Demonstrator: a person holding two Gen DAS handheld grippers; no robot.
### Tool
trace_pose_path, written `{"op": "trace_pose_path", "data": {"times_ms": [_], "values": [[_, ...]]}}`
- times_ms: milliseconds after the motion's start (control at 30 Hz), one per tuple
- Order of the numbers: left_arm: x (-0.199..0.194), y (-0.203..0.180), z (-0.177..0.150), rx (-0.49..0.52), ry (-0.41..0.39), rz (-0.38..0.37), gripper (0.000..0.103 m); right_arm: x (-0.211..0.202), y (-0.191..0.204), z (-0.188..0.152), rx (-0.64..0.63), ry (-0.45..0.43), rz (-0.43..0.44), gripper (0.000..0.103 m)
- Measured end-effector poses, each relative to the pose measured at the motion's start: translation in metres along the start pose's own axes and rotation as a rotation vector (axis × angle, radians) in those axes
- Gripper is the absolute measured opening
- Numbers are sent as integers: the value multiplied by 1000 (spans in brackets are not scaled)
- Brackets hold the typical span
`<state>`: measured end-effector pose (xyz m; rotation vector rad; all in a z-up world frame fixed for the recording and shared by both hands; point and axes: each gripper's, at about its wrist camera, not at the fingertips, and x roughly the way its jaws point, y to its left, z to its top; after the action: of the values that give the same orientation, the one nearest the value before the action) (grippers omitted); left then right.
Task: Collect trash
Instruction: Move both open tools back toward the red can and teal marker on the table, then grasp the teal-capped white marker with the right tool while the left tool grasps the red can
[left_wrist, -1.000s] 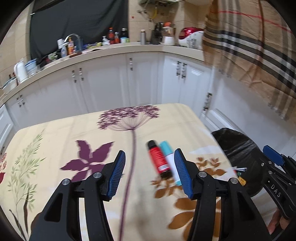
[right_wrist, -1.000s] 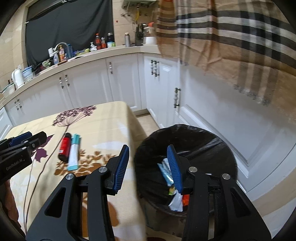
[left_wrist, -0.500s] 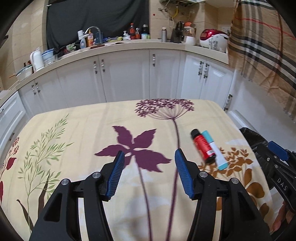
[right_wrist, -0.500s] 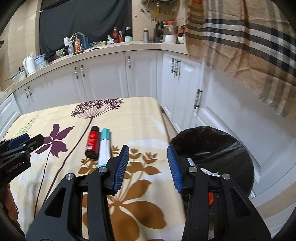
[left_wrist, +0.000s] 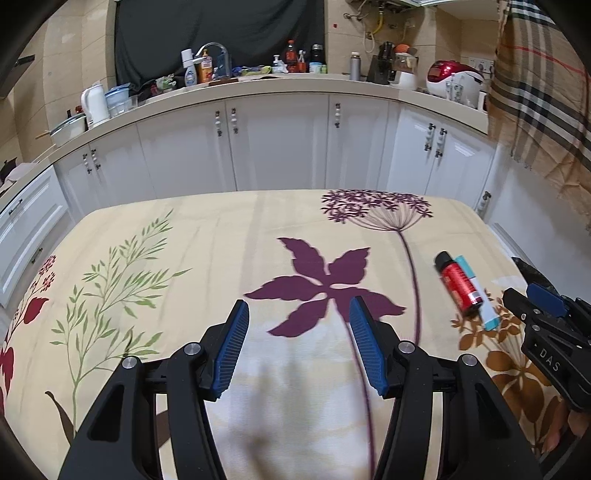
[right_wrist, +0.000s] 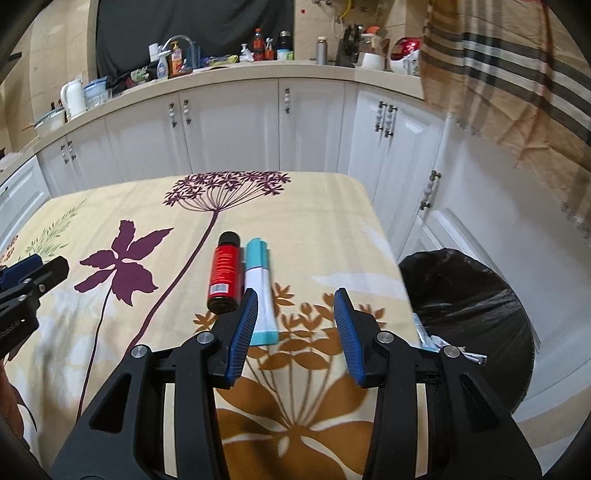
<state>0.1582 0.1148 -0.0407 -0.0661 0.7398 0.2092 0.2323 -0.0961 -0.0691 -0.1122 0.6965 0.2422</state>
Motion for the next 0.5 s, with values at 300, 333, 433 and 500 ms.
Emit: {"op": "trace_pose_path", "data": {"times_ms": [300, 333, 433, 500], "values": [[6, 21, -3, -30, 19, 26, 56, 20, 13, 6, -29, 56, -4, 42], [7, 22, -3, -32, 21, 26, 56, 22, 13, 7, -30, 62, -4, 42], [8, 23, -4, -33, 24, 24, 56, 26, 15, 8, -36, 76, 1, 42], [8, 23, -4, -33, 24, 24, 56, 30, 17, 9, -42, 90, 4, 42]]}}
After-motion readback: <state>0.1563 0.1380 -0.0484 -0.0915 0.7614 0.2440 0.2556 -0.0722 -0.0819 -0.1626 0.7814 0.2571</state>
